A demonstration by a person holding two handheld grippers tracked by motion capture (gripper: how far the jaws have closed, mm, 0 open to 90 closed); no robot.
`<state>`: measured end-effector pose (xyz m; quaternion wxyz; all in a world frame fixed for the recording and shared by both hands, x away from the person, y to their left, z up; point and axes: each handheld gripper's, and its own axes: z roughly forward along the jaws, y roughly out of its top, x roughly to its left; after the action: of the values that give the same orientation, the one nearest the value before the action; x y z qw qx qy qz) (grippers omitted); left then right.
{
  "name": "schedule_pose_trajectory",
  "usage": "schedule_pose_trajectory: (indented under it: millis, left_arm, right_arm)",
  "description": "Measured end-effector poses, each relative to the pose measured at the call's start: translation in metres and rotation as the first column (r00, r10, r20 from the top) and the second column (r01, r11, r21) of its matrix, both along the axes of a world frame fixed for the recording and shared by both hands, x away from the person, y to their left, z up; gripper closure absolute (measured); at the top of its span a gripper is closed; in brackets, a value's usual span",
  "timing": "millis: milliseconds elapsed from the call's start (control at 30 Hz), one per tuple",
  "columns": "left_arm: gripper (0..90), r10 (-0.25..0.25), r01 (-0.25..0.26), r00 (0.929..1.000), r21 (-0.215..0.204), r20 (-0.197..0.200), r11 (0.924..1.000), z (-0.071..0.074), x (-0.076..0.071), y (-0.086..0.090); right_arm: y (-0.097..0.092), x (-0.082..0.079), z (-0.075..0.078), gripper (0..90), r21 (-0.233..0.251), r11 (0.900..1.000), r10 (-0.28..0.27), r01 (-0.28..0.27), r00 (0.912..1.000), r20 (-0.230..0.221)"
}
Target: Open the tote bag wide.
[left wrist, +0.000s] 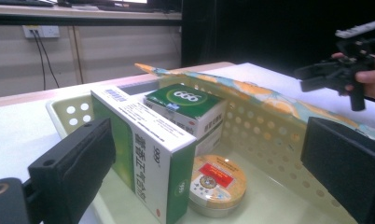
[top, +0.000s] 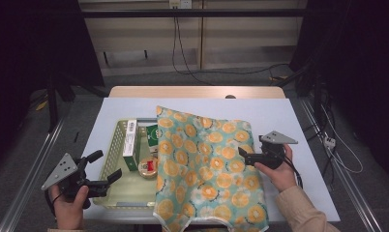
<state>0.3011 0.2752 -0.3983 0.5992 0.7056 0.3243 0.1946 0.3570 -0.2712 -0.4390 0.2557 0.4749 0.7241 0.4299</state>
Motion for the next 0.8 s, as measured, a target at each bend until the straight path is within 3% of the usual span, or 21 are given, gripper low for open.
schedule_pose_trajectory:
  millis: [167,267,367,567,600,800]
  left_arm:
    - [2.9,-0.005,0.005,1.0,-0.008,0.007,1.0,0.001,0.0,0.0]
    - [2.9,-0.007,0.007,1.0,-0.01,0.006,0.9999,0.001,0.001,0.0]
    - [2.9,-0.013,0.013,0.9999,-0.002,0.003,0.9999,0.001,0.001,-0.001]
    - [2.9,-0.019,0.019,0.9998,-0.003,0.005,0.9998,0.001,0.002,-0.002]
    - [2.9,-0.015,0.015,0.9999,-0.007,0.003,0.9999,0.001,0.002,-0.002]
    - [2.9,-0.021,0.021,0.9998,-0.006,0.002,0.9998,0.0,0.002,-0.001]
  right_arm:
    - [-0.002,0.017,-0.001,7.9,-0.046,0.9989,-0.005,0.004,0.9999,-0.015]
    - [-0.006,0.032,-0.006,7.0,-0.031,0.9991,-0.031,0.03,0.9988,-0.037]
    - [-0.009,0.041,-0.008,7.6,-0.046,0.998,-0.046,0.044,0.9973,-0.056]
    - [-0.014,0.064,-0.012,14.6,-0.071,0.9946,-0.083,0.076,0.9928,-0.087]
    - [-0.013,0.071,-0.014,17.4,-0.081,0.9929,-0.096,0.087,0.9891,-0.112]
    - [-0.01,0.086,-0.023,22.0,-0.118,0.9886,-0.108,0.093,0.9862,-0.125]
